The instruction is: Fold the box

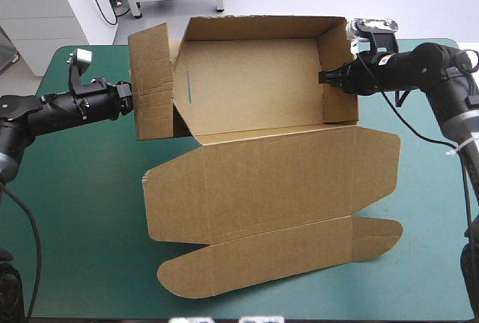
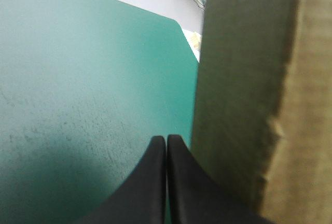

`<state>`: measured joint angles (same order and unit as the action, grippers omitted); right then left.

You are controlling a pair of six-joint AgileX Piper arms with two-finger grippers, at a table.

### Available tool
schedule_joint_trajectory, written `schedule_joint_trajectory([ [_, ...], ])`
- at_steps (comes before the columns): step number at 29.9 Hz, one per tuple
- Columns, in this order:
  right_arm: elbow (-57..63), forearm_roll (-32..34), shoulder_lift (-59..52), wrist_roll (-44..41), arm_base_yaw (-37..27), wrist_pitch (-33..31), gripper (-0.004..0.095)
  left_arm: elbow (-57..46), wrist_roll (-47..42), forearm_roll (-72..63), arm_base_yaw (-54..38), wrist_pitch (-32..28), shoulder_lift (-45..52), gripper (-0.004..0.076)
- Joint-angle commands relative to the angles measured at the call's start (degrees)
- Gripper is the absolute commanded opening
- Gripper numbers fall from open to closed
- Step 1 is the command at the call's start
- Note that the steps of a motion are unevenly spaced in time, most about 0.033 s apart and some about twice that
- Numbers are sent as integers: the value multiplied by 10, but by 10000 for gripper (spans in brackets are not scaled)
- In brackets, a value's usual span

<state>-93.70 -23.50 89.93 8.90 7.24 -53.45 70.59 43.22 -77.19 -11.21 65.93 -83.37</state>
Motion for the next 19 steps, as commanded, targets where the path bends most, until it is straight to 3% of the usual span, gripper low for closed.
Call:
schedule_joint_trajectory([
  [1,-21,16,-25,-24,25,60,-13,20,-2,-33,3,13,53,-8],
  [19,-21,64,-10,-64,108,125,-9,20,-63,45,3,2,124,-8],
])
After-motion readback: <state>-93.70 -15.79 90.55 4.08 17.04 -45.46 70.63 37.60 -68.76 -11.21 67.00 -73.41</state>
